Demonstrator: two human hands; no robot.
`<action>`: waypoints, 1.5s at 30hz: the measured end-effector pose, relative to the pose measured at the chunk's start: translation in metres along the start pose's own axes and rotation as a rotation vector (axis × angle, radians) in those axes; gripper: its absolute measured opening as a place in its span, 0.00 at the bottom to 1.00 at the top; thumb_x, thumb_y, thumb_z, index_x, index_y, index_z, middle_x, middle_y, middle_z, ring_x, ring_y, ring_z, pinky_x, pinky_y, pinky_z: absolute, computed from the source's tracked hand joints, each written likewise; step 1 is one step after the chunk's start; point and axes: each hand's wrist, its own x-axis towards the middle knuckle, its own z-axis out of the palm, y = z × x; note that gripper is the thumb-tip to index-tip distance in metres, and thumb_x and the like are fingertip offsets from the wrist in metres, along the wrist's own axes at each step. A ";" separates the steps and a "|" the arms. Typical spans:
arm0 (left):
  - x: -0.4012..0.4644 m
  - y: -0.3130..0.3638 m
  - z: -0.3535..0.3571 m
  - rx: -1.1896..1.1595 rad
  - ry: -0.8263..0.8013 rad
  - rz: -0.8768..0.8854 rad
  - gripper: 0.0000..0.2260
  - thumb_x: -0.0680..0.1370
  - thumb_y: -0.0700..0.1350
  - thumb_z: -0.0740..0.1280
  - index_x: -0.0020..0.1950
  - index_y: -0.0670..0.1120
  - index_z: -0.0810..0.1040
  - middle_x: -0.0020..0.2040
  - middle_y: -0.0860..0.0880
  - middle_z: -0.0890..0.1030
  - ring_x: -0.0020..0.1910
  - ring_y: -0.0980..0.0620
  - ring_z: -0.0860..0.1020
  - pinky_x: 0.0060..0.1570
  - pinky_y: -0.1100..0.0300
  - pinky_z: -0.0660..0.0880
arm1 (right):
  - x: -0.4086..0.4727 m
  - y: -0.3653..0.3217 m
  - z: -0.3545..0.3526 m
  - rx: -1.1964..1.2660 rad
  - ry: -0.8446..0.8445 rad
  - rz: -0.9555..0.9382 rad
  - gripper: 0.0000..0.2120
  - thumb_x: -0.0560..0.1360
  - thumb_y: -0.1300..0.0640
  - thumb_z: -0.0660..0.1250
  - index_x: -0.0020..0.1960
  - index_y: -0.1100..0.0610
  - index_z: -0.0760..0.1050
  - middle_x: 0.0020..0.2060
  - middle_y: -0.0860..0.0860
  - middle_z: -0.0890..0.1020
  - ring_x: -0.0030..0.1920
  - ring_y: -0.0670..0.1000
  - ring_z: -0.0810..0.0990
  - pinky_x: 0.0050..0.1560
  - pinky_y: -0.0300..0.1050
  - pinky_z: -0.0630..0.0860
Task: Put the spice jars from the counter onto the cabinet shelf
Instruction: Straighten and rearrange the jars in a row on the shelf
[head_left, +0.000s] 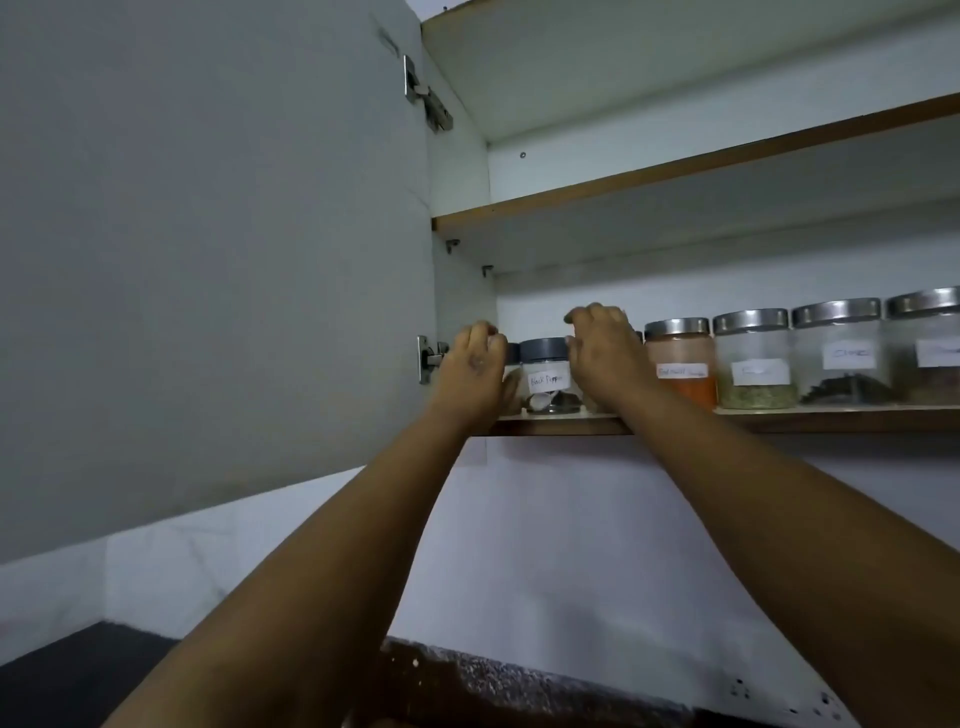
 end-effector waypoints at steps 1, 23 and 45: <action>0.011 -0.007 0.001 0.033 0.022 0.019 0.14 0.80 0.50 0.61 0.57 0.40 0.76 0.58 0.43 0.73 0.56 0.46 0.71 0.50 0.53 0.74 | 0.010 -0.004 0.002 -0.001 0.012 0.002 0.15 0.80 0.57 0.61 0.65 0.59 0.71 0.61 0.56 0.75 0.62 0.56 0.70 0.61 0.50 0.68; 0.119 -0.050 0.011 0.112 -0.728 0.042 0.18 0.77 0.50 0.68 0.64 0.43 0.78 0.61 0.45 0.79 0.58 0.44 0.78 0.62 0.50 0.74 | 0.106 -0.046 0.027 -0.542 -0.730 -0.028 0.15 0.81 0.54 0.59 0.63 0.59 0.77 0.61 0.57 0.79 0.57 0.55 0.77 0.61 0.50 0.74; 0.188 -0.055 0.122 0.170 -0.997 0.030 0.18 0.77 0.47 0.70 0.66 0.45 0.76 0.64 0.44 0.77 0.60 0.45 0.77 0.63 0.49 0.74 | 0.183 0.000 0.113 -0.735 -0.987 0.069 0.15 0.79 0.55 0.65 0.64 0.58 0.77 0.57 0.55 0.81 0.55 0.55 0.81 0.59 0.49 0.76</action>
